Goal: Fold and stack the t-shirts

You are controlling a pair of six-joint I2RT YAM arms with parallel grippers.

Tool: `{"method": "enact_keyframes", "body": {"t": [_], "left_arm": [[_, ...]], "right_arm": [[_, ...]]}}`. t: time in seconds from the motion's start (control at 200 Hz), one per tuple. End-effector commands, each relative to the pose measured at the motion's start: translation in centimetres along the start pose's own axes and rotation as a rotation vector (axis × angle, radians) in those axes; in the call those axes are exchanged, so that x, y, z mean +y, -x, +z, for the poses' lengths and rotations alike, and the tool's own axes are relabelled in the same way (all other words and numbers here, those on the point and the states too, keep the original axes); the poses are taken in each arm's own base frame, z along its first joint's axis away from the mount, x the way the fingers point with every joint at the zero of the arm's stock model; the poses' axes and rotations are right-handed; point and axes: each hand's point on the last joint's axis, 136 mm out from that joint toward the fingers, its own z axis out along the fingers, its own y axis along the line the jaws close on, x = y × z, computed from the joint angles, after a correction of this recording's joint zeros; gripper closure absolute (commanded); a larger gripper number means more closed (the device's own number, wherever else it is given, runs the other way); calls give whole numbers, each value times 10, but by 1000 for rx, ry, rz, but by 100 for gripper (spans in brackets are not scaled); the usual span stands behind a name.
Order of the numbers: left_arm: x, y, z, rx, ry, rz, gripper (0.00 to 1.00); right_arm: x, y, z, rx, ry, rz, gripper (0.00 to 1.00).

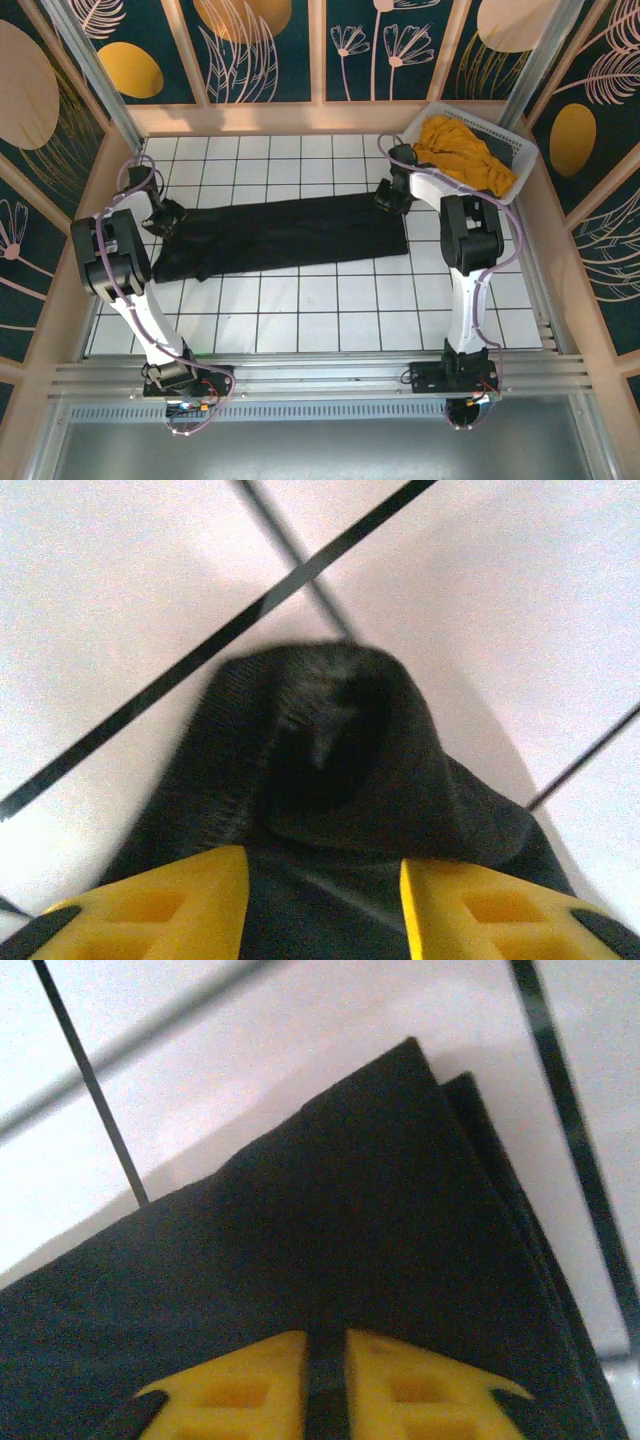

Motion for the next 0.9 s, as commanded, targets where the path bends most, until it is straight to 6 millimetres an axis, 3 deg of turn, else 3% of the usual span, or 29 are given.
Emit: {"method": "enact_keyframes", "body": {"t": [0.0,0.07,0.135,0.225,0.33,0.445,0.611,0.776,0.896], "left_arm": [[-41,15,-45,-93,-127,90,52],[-59,-9,-63,-93,-182,169,51],[-74,-43,-74,-61,-260,246,50],[-71,-91,-60,39,-306,319,49],[-67,-122,-44,108,-303,407,47],[-72,-130,-35,110,-289,482,44],[-70,-142,-17,139,-252,538,43],[-75,-154,-19,133,-254,579,45],[-73,-157,-25,113,-237,595,53]], "right_arm": [[15,20,-30,-62,-8,-105,71],[42,18,-53,-100,75,-154,62],[67,3,-67,-88,188,-200,56],[100,-32,-79,13,384,-252,53],[122,-69,-90,91,501,-297,52],[128,-89,-97,120,524,-308,52],[127,-96,-99,126,535,-273,52],[125,-99,-100,128,524,-267,52],[122,-100,-98,130,514,-264,52]]}}
